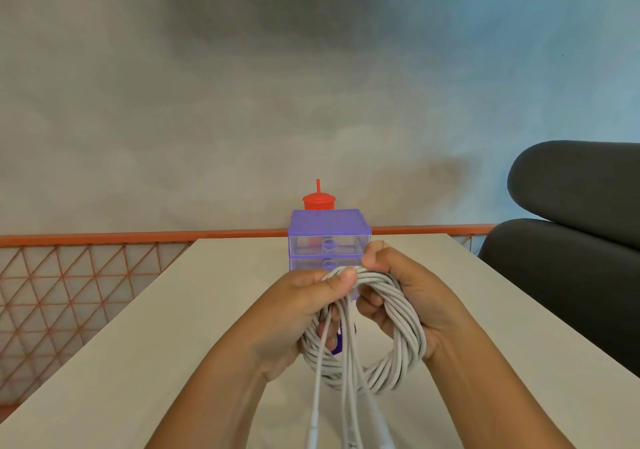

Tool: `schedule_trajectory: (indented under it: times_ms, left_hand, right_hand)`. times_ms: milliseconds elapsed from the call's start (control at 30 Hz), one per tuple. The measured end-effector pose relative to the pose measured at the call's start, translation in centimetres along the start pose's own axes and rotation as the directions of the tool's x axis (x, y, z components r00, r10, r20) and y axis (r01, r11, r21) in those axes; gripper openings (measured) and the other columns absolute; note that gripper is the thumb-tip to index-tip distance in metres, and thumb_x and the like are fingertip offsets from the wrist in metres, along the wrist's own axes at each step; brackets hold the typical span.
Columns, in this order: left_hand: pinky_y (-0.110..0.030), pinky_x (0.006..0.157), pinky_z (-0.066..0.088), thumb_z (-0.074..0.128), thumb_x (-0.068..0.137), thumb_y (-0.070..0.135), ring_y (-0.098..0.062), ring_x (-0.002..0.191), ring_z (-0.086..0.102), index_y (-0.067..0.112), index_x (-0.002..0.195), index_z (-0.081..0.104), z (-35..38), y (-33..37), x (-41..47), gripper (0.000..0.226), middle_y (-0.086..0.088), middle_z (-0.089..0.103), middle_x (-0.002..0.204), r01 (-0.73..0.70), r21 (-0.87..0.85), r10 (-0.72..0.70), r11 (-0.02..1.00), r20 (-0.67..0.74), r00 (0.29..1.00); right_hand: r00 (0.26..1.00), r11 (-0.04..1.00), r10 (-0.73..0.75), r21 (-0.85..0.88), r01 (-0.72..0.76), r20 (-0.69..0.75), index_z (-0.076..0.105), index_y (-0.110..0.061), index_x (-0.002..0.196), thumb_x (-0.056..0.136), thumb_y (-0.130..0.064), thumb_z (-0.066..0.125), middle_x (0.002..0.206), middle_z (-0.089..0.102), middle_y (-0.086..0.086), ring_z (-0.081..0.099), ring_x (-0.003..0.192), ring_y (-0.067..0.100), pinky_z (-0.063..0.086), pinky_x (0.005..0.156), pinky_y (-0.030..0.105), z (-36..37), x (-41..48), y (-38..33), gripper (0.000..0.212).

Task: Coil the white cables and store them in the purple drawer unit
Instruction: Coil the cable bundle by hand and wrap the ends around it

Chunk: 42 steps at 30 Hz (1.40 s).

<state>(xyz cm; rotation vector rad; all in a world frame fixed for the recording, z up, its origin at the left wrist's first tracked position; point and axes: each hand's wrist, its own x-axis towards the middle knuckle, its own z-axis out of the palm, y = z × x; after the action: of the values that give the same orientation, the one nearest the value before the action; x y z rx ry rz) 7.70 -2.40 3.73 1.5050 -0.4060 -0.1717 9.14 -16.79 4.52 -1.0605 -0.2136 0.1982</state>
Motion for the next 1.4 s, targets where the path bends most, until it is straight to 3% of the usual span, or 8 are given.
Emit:
schedule_trajectory:
  times_ms: [233,400,500,700,833,1233,1333,1400]
  left_hand:
    - [-0.025,0.049,0.036,0.06,0.087,0.03,-0.008,0.04,0.04,0.013,0.063,0.062,0.5,-0.2,0.4,0.03,0.008,0.049,0.046,-0.09,0.388,0.222,0.917,-0.309,0.925]
    - [-0.026,0.06,0.044,0.059,0.087,0.035,-0.008,0.055,0.051,0.025,0.062,0.065,1.1,-0.9,0.5,0.028,-0.003,0.063,0.061,-0.138,0.511,0.306,0.848,-0.261,0.916]
    - [-0.016,0.045,0.031,0.054,0.089,0.034,-0.002,0.038,0.039,0.031,0.047,0.058,1.4,-0.5,0.4,0.043,0.012,0.045,0.039,-0.09,0.45,0.233,0.888,-0.273,0.934]
    - [-0.021,0.041,0.037,0.04,0.095,0.034,-0.01,0.033,0.044,0.021,0.103,0.056,0.9,0.2,0.3,0.022,0.005,0.054,0.042,-0.063,0.011,0.064,0.998,-0.285,0.957]
    - [-0.023,0.045,0.048,0.048,0.09,0.03,-0.014,0.043,0.054,0.011,0.102,0.061,0.3,0.6,0.4,0.026,-0.007,0.062,0.056,-0.029,-0.257,-0.032,0.966,-0.23,0.973]
    - [-0.022,0.041,0.033,0.047,0.092,0.035,-0.01,0.037,0.029,0.023,0.062,0.062,1.0,-0.2,0.6,0.036,0.002,0.036,0.05,-0.117,-0.133,0.077,0.984,-0.277,0.958]
    - [-0.018,0.037,0.031,0.047,0.093,0.031,-0.009,0.037,0.026,0.025,0.079,0.07,1.0,0.0,0.5,0.028,0.001,0.029,0.051,-0.12,-0.195,0.067,0.973,-0.259,0.964]
    - [-0.017,0.036,0.031,0.047,0.094,0.03,-0.008,0.036,0.026,0.025,0.09,0.072,0.9,0.1,0.4,0.026,0.001,0.028,0.052,-0.122,-0.222,0.068,0.967,-0.233,0.97]
  right_hand:
    - [0.994,0.895,-0.088,-0.433,0.109,0.069,0.061,-0.013,0.091,0.091,-0.012,0.051,0.072,0.063,0.006,0.057,0.055,0.014,0.047,0.052,0.024,-0.7,-0.4,-0.4,0.01]
    - [0.985,0.871,-0.022,-0.481,0.103,0.171,0.067,-0.001,0.096,0.079,-0.017,0.053,0.098,0.067,0.023,0.064,0.086,0.028,0.052,0.077,0.038,-0.5,-0.6,-0.6,0.027]
    - [0.956,0.882,0.044,-0.461,0.099,0.289,0.065,0.003,0.098,0.075,-0.012,0.059,0.084,0.069,0.012,0.066,0.074,0.017,0.052,0.06,0.023,-0.7,-1.1,-0.8,0.029]
    - [0.987,0.851,-0.003,-0.518,0.085,0.158,0.062,-0.003,0.084,0.075,0.006,0.067,0.074,0.067,0.013,0.065,0.064,0.022,0.053,0.063,0.031,-0.9,-0.5,0.0,0.013]
    - [0.996,0.913,-0.058,-0.401,0.078,0.062,0.061,-0.001,0.087,0.068,0.0,0.069,0.071,0.065,0.013,0.062,0.06,0.021,0.05,0.056,0.028,-1.1,0.0,0.1,0.021]
    - [0.988,0.997,-0.015,-0.068,0.025,0.154,0.059,0.006,0.073,0.084,0.009,0.046,0.053,0.058,0.02,0.058,0.041,0.027,0.049,0.043,0.026,0.4,-0.6,-0.1,0.017]
    - [0.992,1.0,-0.005,0.022,0.002,0.123,0.062,-0.002,0.052,0.087,0.009,0.04,0.039,0.052,0.009,0.05,0.027,0.014,0.039,0.03,0.016,0.9,-1.4,-0.5,0.043]
    - [0.995,0.998,0.02,0.053,-0.025,0.101,0.062,-0.002,0.073,0.08,0.004,0.055,0.043,0.052,0.007,0.049,0.031,0.012,0.041,0.032,0.016,0.9,-1.3,-0.6,0.012]
